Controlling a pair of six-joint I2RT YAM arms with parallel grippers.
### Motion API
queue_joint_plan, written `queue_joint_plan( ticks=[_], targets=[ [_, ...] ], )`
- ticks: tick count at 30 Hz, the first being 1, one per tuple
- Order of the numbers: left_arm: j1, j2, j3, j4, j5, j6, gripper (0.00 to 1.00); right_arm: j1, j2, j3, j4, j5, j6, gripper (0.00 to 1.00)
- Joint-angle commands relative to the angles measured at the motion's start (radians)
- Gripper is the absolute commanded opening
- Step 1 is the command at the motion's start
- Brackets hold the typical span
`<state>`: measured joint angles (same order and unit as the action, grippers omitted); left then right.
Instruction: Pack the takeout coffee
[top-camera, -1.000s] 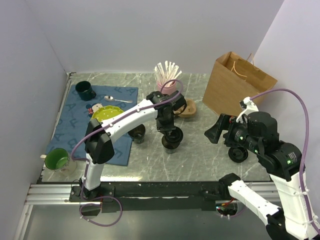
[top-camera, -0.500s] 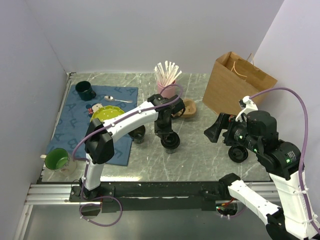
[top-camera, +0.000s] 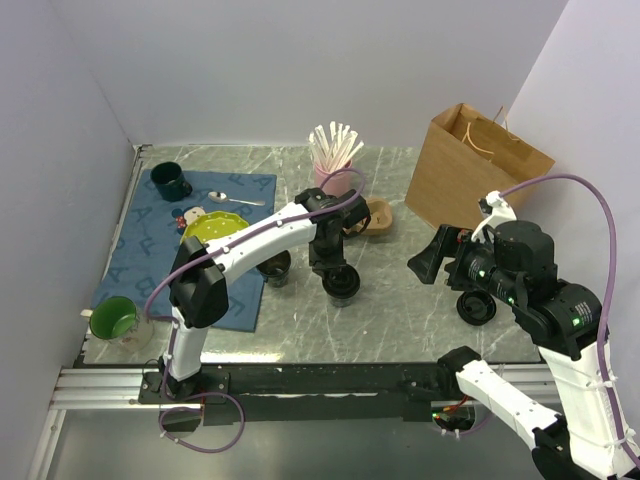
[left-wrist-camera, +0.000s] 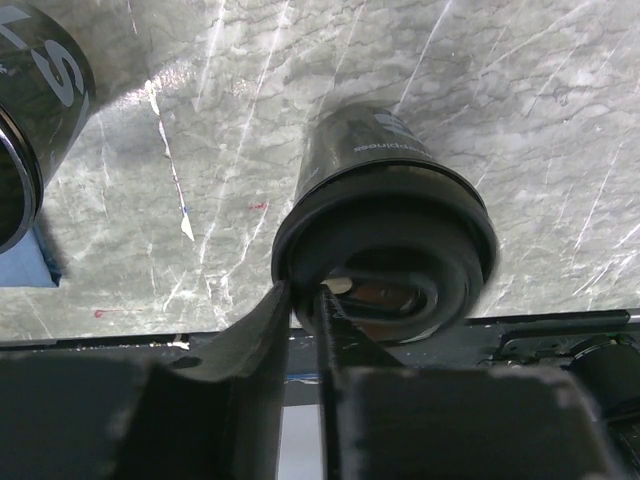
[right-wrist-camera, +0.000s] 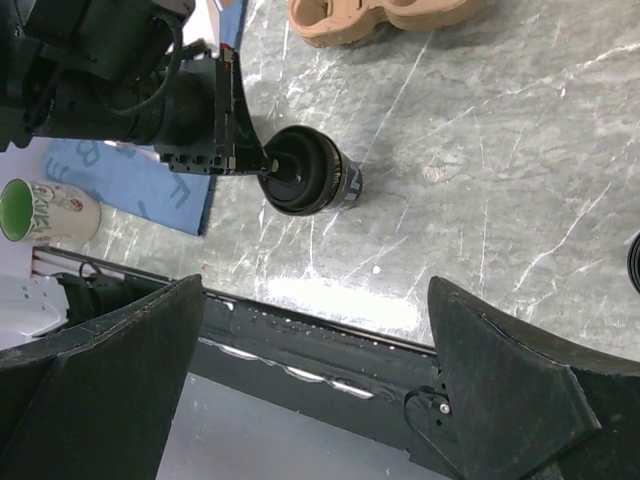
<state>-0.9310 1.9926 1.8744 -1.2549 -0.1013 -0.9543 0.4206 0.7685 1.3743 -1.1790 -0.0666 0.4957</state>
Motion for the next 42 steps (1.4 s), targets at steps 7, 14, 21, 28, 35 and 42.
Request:
queue_joint_plan(
  ticks=[7,14,21,28,35,42],
  targets=[
    [0.001,0.012,0.084,-0.038,0.006,0.022,0.3,-0.003,0.018,0.012,0.059,0.017,-0.009,1.0],
    [0.035,-0.004,0.178,-0.048,0.026,0.023,0.41,-0.003,0.061,-0.026,0.085,-0.109,-0.029,1.0],
    [0.104,-0.184,-0.065,0.199,0.126,0.106,0.46,-0.003,0.202,-0.083,0.162,-0.326,-0.065,0.98],
    [0.159,-0.307,-0.302,0.395,0.254,0.167,0.46,-0.009,0.331,-0.164,0.294,-0.392,-0.083,0.98],
    [0.19,-0.311,-0.363,0.46,0.293,0.244,0.44,-0.043,0.478,-0.187,0.358,-0.421,-0.121,0.95],
    [0.277,-0.359,-0.457,0.52,0.391,0.336,0.43,-0.06,0.578,-0.216,0.393,-0.478,-0.131,0.91]
  ],
)
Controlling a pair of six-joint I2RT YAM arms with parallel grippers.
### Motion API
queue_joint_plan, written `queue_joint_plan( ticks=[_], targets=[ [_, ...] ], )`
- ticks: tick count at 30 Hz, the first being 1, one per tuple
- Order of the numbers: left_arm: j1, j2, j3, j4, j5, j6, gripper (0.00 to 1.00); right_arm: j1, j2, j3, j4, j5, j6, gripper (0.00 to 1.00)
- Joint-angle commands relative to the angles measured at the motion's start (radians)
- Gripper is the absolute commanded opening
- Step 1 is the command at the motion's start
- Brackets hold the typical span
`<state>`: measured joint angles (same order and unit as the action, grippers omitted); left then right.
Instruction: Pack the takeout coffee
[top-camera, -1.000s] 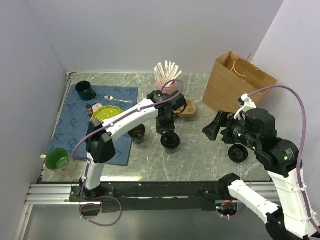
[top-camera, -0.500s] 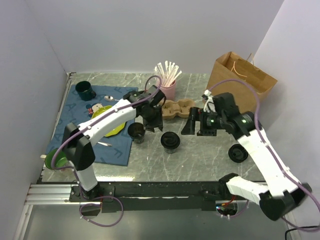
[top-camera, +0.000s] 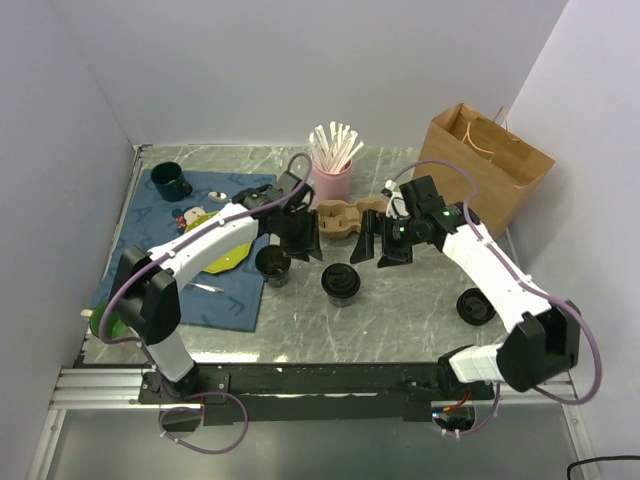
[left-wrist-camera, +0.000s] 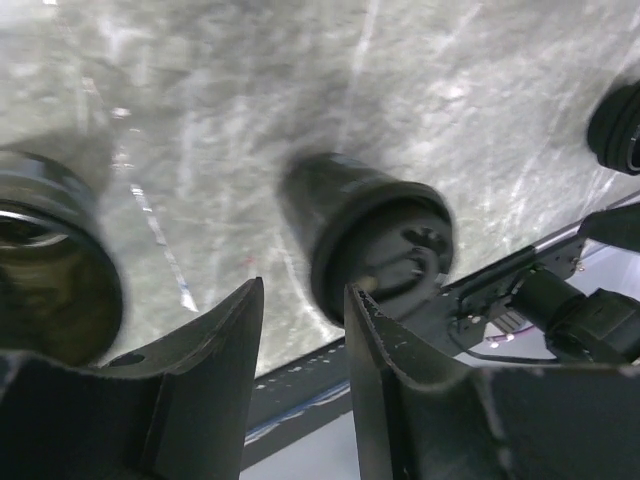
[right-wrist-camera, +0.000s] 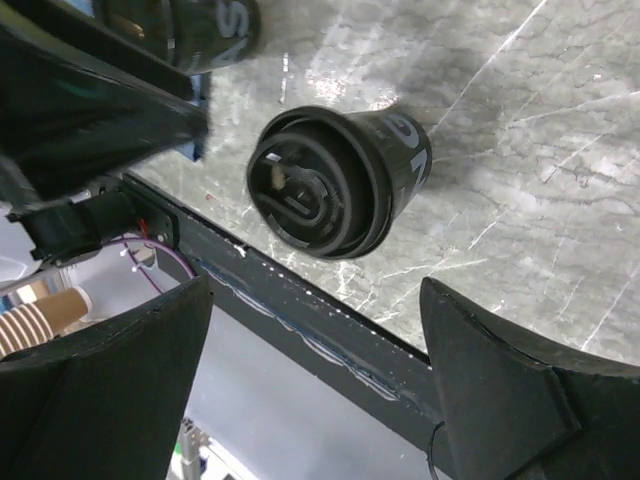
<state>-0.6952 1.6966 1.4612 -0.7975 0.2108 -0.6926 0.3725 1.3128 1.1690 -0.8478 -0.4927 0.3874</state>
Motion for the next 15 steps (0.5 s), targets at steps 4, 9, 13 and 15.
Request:
queue_joint_plan(
  ticks=[4,9,13,15],
  targets=[
    [0.049,-0.081,-0.096,0.109,0.192,0.105,0.43,-0.014,0.042,-0.048,0.098,-0.073,-0.004,0.9],
    [0.049,-0.075,-0.124,0.158,0.256,0.107,0.42,-0.014,0.069,-0.071,0.116,-0.079,-0.01,0.9],
    [0.049,-0.051,-0.127,0.19,0.272,0.094,0.41,-0.012,0.095,-0.08,0.116,-0.078,-0.024,0.89],
    [0.048,-0.041,-0.121,0.185,0.28,0.096,0.4,-0.014,0.1,-0.084,0.115,-0.078,-0.031,0.89]
  ],
)
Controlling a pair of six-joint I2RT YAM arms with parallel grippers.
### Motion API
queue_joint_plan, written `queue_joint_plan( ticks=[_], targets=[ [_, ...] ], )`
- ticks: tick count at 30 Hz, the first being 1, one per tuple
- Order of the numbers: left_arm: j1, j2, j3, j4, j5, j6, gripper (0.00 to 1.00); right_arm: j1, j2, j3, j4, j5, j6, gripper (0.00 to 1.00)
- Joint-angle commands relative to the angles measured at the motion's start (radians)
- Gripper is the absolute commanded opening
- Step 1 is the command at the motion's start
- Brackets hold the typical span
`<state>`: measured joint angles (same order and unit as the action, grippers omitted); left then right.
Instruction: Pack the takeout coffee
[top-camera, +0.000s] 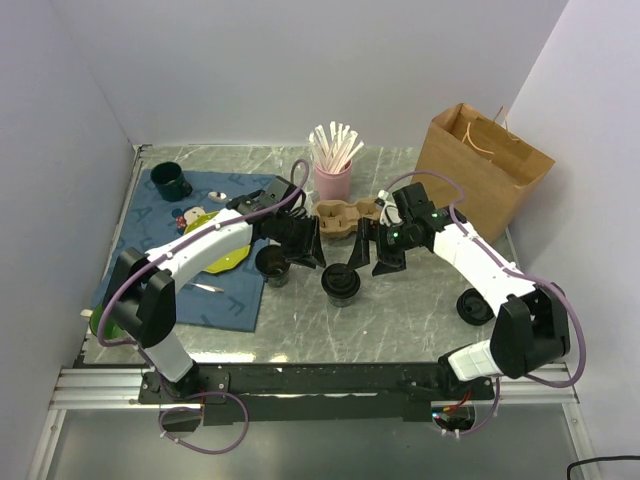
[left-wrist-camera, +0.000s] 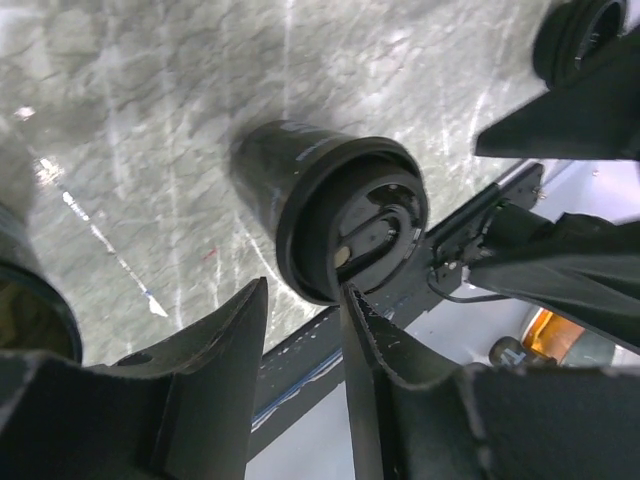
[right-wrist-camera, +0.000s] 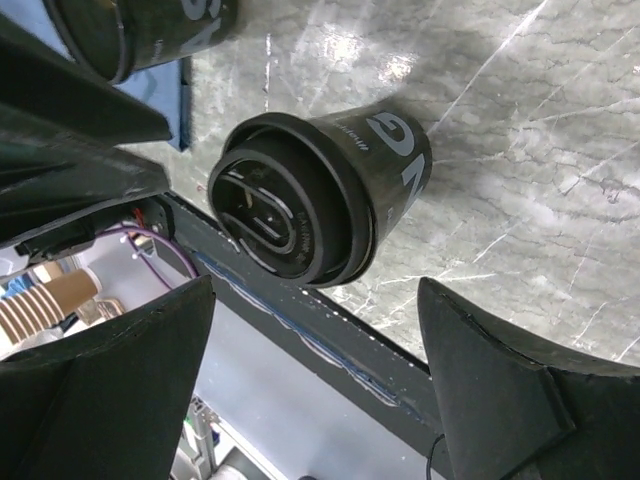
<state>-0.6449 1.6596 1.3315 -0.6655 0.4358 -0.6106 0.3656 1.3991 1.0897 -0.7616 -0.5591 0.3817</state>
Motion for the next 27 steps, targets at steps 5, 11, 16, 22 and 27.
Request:
queue_joint_plan(
  ticks=[5,11,16,22,27],
  targets=[
    [-0.002,0.008,0.009,0.038,0.047,0.032,0.39,-0.004,0.021,-0.033,0.079,-0.027,0.0,0.87],
    [-0.002,0.017,-0.005,0.056,0.072,0.032,0.38,0.002,0.028,-0.067,0.117,-0.035,0.031,0.85],
    [-0.006,0.032,-0.005,0.063,0.072,0.032,0.37,0.007,0.044,-0.065,0.113,-0.022,0.022,0.85],
    [-0.012,0.042,-0.008,0.073,0.077,0.025,0.37,0.01,0.058,-0.045,0.104,-0.016,0.017,0.84],
    [-0.021,0.046,-0.006,0.08,0.083,0.02,0.37,0.019,0.063,-0.053,0.111,-0.019,0.02,0.82]
  ],
)
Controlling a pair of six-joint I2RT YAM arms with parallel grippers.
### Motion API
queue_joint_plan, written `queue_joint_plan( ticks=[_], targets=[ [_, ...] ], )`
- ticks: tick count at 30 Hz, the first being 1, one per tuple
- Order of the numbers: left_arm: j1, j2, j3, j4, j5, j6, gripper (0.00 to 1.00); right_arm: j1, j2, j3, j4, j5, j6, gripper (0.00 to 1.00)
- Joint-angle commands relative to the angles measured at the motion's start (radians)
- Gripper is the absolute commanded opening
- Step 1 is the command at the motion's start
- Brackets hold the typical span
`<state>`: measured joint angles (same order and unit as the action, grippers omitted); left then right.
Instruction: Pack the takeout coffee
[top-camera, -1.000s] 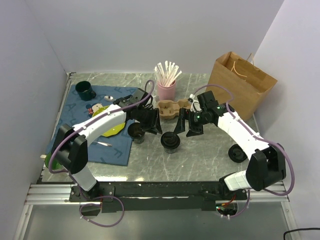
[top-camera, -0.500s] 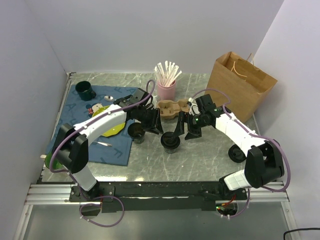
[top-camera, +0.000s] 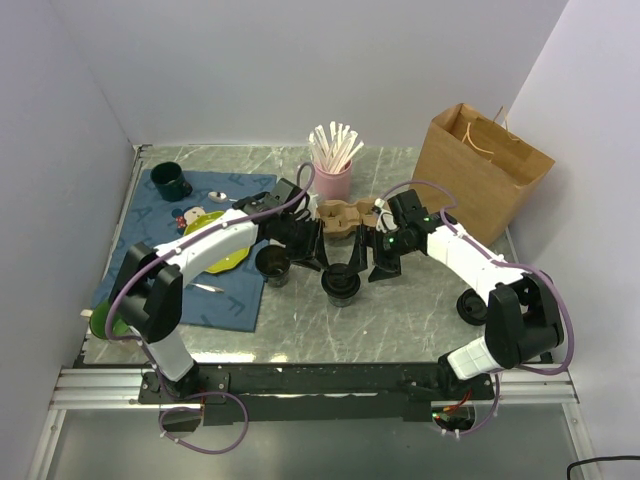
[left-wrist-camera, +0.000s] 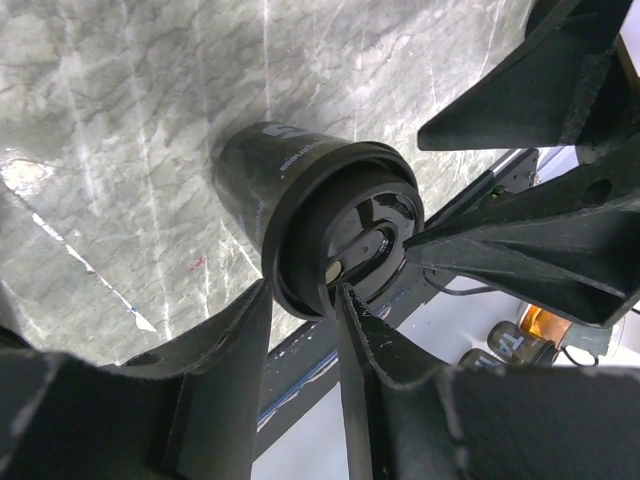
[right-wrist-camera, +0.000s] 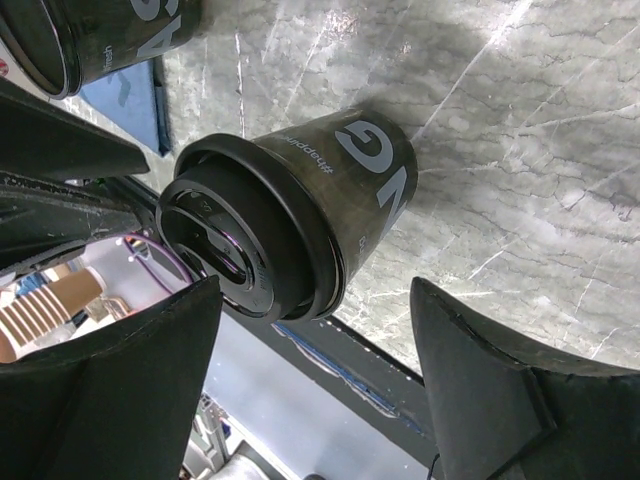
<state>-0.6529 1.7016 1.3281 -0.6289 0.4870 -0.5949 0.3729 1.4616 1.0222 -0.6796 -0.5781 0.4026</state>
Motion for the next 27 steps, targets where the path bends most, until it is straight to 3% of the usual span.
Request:
queue_joint_plan(
  ticks=[1,27],
  targets=[
    [-0.014,0.007,-0.001,0.043,0.028,0.004,0.37,0.014,0.003,0.01,0.032,0.0,0.002,0.82],
    [-0.031,0.039,0.068,0.0,-0.004,0.018,0.38,0.041,0.003,-0.016,0.035,0.027,-0.01,0.65]
  ],
)
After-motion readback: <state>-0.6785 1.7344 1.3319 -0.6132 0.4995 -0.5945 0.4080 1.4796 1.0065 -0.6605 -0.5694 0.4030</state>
